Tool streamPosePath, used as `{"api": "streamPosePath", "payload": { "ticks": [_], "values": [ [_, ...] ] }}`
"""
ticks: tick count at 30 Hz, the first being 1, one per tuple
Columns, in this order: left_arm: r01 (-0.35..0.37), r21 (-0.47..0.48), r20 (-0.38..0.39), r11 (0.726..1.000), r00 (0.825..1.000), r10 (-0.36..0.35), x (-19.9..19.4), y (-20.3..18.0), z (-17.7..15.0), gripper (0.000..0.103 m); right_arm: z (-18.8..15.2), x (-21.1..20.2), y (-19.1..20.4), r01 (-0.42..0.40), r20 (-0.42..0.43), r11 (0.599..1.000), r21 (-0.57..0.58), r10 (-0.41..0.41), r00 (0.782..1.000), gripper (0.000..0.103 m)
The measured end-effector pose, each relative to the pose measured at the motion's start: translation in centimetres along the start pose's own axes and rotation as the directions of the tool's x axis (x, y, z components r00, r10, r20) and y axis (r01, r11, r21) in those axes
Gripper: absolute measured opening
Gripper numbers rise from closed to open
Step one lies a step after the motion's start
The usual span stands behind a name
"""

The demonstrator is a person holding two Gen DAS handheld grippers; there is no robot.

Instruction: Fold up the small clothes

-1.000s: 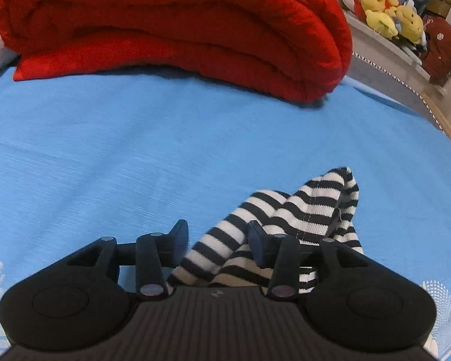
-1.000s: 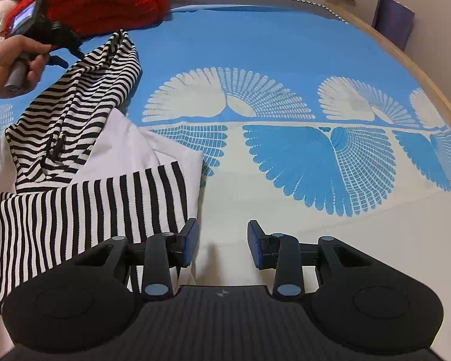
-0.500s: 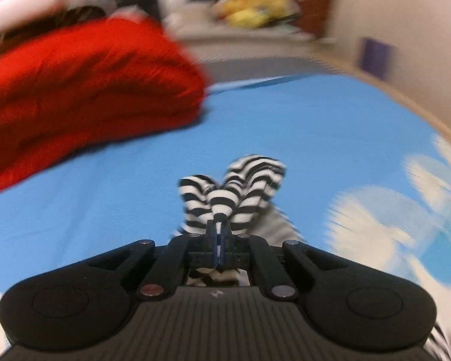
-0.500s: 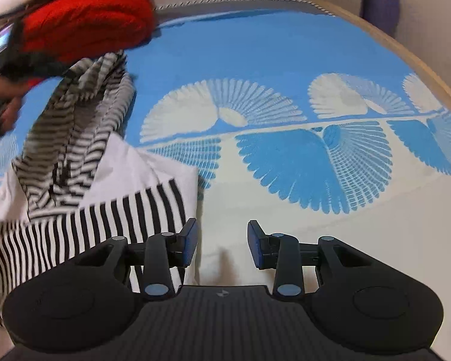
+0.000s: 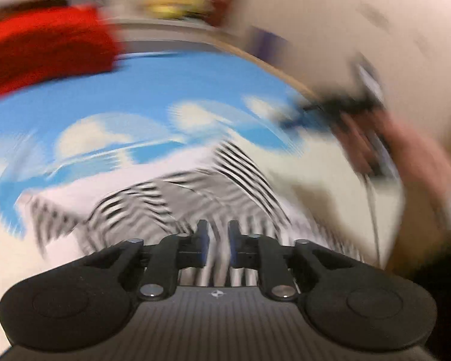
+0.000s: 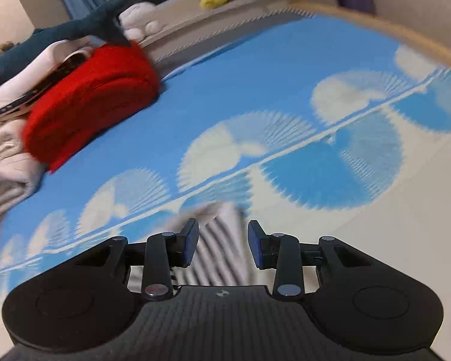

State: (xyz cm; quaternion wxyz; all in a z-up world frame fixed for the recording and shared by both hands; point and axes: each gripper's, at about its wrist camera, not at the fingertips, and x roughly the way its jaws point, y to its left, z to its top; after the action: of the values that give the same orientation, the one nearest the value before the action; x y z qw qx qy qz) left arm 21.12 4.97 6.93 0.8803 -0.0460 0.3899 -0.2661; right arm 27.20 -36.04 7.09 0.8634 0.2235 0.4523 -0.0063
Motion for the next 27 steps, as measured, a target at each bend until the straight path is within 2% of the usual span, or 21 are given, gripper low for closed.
{"api": "streamPosePath", "payload": {
  "ticks": [1,2,3,4,6,7,9,12,15,16,17,18,19,21,23,25,26,27],
  "values": [
    [-0.04,-0.14,0.02,0.989,0.999,0.043,0.7,1.6,0.1,0.036,-0.3,0.4,0.3,-0.02,-0.03,1.0,0.009,0.02,0.999,0.038],
    [-0.06,-0.247,0.021,0.967,0.998,0.067,1.5,2.9,0.2,0.043,-0.8,1.1,0.5,-0.041,-0.071,0.999,0.015,0.042,0.997,0.038],
    [-0.091,-0.347,-0.003,0.934,0.995,0.096,2.4,4.5,0.5,0.045,-1.3,1.6,0.8,-0.057,-0.109,0.998,0.016,0.058,0.992,0.038],
    [-0.144,-0.452,-0.066,0.88,0.99,0.128,3.5,6.0,0.3,0.049,-1.8,2.2,1.0,-0.068,-0.146,0.998,0.015,0.069,0.987,0.038],
    [-0.218,-0.563,-0.177,0.797,0.974,0.141,4.8,8.4,-0.6,0.05,-3.0,3.4,1.4,-0.082,-0.22,0.997,0.008,0.082,0.972,0.038],
    [-0.244,-0.597,-0.222,0.764,0.966,0.136,5.2,9.6,-1.3,0.05,-3.7,3.9,1.7,-0.089,-0.253,0.996,0.003,0.087,0.964,0.038],
    [-0.278,-0.634,-0.271,0.721,0.954,0.13,6.1,10.8,-2.1,0.05,-5.0,5.1,2.1,-0.094,-0.321,0.996,-0.013,0.085,0.943,0.038],
    [-0.255,-0.649,-0.3,0.716,0.952,0.067,7.1,11.1,-3.7,0.05,-6.6,6.6,2.4,-0.085,-0.394,0.996,-0.026,0.067,0.917,0.038],
    [-0.256,-0.656,-0.316,0.71,0.947,0.05,7.7,11.1,-4.7,0.042,-8.2,7.3,2.6,-0.05,-0.415,0.998,-0.038,0.03,0.909,0.036],
    [-0.252,-0.66,-0.31,0.708,0.949,0.049,7.6,11.1,-4.8,0.026,-8.5,7.4,2.8,-0.056,-0.416,0.998,-0.04,0.035,0.909,0.031],
    [-0.238,-0.662,-0.304,0.71,0.952,0.036,7.7,11.1,-4.8,0.009,-8.7,7.5,3.0,-0.071,-0.418,0.997,-0.036,0.049,0.907,0.012],
    [-0.217,-0.658,-0.293,0.721,0.956,0.02,7.8,11.0,-4.6,0.002,-8.7,7.5,3.1,-0.087,-0.41,0.996,-0.016,0.073,0.909,0.001],
    [-0.203,-0.652,-0.276,0.731,0.961,0.021,7.6,10.7,-4.2,0.001,-8.5,7.1,3.1,-0.108,-0.386,0.994,0.024,0.109,0.916,0.001],
    [-0.175,-0.641,-0.187,0.747,0.98,0.069,5.6,10.3,-2.9,0.001,-7.2,6.0,2.9,-0.158,-0.319,0.983,0.096,0.181,0.93,0.001],
    [-0.093,-0.659,-0.026,0.746,0.995,0.101,2.7,10.6,-1.6,0.001,-5.2,3.9,2.3,-0.252,-0.176,0.953,0.168,0.281,0.944,0.001],
    [-0.042,-0.642,0.111,0.766,0.983,0.147,-0.1,10.6,-0.6,0.001,-3.5,1.5,1.5,-0.345,-0.022,0.916,0.205,0.357,0.934,0.001],
    [-0.036,-0.627,0.15,0.778,0.975,0.166,-1.0,10.6,-0.3,0.001,-2.8,0.5,0.7,-0.384,0.045,0.896,0.224,0.384,0.922,0.001],
    [-0.027,-0.626,0.164,0.779,0.972,0.165,-1.4,10.8,-0.3,0.001,-2.5,0.0,0.1,-0.408,0.079,0.88,0.242,0.402,0.912,0.001]
  ]
}}
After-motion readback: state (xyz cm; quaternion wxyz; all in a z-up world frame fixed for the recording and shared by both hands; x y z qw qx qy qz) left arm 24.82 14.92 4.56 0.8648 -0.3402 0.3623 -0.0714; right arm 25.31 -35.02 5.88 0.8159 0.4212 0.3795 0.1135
